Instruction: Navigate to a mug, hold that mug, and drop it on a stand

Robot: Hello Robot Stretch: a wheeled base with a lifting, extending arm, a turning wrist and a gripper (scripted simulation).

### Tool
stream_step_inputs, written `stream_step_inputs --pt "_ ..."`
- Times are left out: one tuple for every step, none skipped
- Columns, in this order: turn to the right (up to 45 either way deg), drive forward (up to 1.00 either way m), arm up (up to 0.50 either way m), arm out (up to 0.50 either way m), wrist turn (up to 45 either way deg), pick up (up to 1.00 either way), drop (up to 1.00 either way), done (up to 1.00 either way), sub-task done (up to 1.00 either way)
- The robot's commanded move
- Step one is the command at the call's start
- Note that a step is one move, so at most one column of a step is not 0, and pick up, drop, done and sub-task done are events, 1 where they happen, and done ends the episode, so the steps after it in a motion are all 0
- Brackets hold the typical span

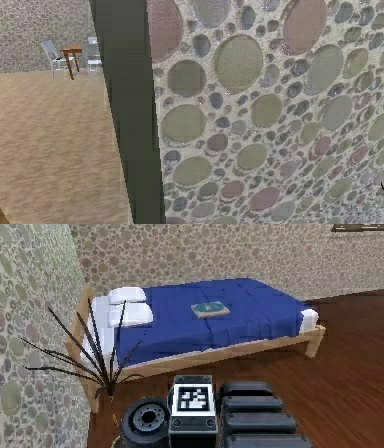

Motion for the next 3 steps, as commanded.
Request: stream_step_inputs --pt "45.0 0.0 0.0 0.0 0.0 0.0 0.0 0.0 0.0" --pt "45.0 0.0 0.0 0.0 0.0 0.0 0.0 0.0 0.0" --pt "45.0 0.0 0.0 0.0 0.0 0.0 0.0 0.0 0.0"
